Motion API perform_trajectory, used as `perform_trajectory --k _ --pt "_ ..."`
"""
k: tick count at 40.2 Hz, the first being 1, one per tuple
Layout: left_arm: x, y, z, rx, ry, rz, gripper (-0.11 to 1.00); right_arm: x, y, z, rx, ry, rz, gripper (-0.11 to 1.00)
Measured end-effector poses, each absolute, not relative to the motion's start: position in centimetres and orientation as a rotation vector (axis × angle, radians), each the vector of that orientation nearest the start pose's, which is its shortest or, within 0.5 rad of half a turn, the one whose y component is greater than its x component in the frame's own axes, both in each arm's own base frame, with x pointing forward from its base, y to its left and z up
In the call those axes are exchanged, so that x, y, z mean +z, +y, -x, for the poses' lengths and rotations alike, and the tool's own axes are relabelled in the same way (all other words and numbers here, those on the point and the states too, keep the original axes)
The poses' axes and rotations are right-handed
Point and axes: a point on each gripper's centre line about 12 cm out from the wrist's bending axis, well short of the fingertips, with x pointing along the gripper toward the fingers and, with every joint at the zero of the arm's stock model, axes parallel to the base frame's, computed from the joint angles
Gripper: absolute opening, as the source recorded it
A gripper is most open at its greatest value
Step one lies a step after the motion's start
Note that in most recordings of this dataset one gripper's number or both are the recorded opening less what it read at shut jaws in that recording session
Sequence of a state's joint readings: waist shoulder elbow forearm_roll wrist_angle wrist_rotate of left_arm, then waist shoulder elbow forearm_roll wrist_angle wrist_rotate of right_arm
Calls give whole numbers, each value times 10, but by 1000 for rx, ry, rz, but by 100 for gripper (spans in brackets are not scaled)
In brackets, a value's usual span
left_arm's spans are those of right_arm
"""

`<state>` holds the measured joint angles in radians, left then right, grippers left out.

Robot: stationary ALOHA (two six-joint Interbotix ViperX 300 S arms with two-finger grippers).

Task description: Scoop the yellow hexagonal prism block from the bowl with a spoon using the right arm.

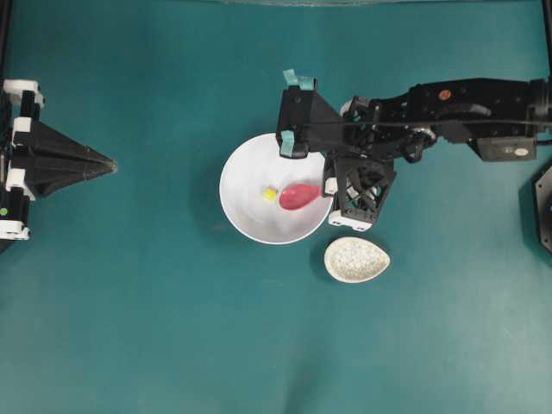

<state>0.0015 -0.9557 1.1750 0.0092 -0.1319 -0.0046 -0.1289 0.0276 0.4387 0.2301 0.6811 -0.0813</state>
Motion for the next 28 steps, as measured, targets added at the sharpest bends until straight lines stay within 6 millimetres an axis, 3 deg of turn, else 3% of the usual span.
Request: perform_trajectory --k 28 --pt "273 0 -200 0 89 -3 0 178 -33 -401 -42 1077 -222 24"
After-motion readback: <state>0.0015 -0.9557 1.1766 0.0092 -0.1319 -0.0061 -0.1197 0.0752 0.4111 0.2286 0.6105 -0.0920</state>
